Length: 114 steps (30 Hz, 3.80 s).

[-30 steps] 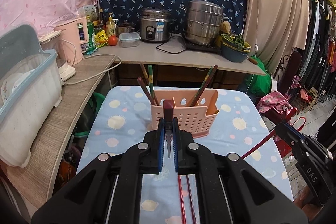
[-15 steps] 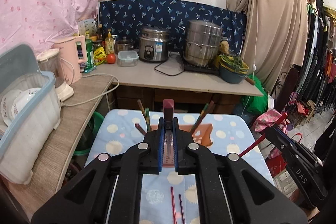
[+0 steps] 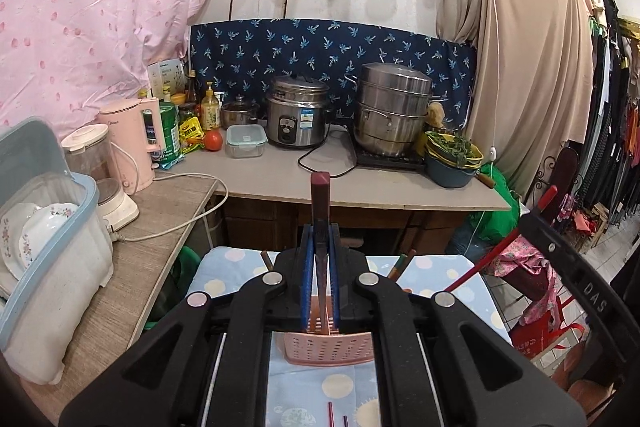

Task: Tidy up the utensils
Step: 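Lower the chopsticks into the pink basket and open both tools, then move both tools back to the last two chopsticks, then grasp the dark red chopstick with the right tool while the left tool grasps the red one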

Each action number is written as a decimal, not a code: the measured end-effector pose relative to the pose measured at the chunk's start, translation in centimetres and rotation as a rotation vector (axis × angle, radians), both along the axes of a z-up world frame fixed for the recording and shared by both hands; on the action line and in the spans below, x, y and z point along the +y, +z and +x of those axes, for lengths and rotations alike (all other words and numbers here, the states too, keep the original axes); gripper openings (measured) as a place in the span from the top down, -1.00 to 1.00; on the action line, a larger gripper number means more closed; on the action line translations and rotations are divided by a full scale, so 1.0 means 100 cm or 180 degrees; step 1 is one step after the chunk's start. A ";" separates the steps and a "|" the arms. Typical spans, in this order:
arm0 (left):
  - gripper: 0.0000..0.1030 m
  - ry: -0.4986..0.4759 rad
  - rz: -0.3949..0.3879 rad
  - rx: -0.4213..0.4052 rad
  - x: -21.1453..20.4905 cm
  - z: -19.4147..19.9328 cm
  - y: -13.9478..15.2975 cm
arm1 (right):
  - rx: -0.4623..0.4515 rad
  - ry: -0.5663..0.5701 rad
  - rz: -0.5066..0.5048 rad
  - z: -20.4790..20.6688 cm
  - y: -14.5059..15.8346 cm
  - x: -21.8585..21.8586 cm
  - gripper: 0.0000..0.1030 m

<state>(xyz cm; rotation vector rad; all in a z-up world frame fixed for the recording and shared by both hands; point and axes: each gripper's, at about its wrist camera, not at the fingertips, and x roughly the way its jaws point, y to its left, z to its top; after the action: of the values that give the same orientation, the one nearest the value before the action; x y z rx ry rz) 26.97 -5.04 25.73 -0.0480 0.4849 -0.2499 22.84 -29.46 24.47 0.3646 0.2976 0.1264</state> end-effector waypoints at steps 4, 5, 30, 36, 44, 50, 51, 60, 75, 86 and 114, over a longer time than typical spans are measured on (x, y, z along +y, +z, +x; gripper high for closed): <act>0.87 0.0014 0.0022 0.0023 -0.003 0.013 -0.007 | 0.0018 -0.0012 -0.0012 0.016 -0.007 0.003 0.87; 0.87 0.0022 0.0026 0.0042 -0.003 0.016 -0.010 | 0.0038 -0.0010 -0.0024 0.020 -0.011 0.005 0.87; 0.52 0.0005 0.0079 0.0383 -0.009 0.052 -0.072 | 0.0514 0.0017 -0.0130 0.061 -0.088 0.019 0.44; 0.32 0.0039 0.0109 0.0323 -0.008 0.044 -0.069 | 0.0489 0.0025 -0.0150 0.049 -0.085 0.020 0.43; 0.32 0.0054 0.0153 0.0267 -0.006 0.022 -0.065 | 0.0488 0.0092 -0.0219 0.020 -0.084 0.030 0.36; 0.32 0.0031 0.0181 0.0248 -0.006 0.002 -0.066 | 0.0515 0.0139 -0.0229 0.001 -0.088 0.036 0.35; 0.32 0.0033 0.0188 0.0247 -0.006 -0.001 -0.066 | 0.0520 0.0143 -0.0240 -0.003 -0.089 0.037 0.35; 0.31 0.0065 0.0246 0.0254 -0.003 -0.027 -0.075 | 0.0593 0.0186 -0.0288 -0.034 -0.101 0.046 0.31; 0.31 0.0050 0.0321 0.0419 0.003 -0.065 -0.109 | 0.0869 0.0326 -0.0332 -0.080 -0.136 0.064 0.31; 0.31 0.0084 0.0386 0.0678 0.017 -0.091 -0.149 | 0.1195 0.0471 -0.0427 -0.116 -0.176 0.081 0.31; 0.31 0.0083 0.0455 0.1525 0.045 -0.147 -0.261 | 0.1939 0.0752 -0.0652 -0.191 -0.276 0.123 0.31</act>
<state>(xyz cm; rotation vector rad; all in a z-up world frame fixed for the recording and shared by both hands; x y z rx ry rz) 12.28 -0.58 -0.36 0.0267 0.9768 -0.1763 3.69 -17.15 -3.12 0.1547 0.9496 0.2139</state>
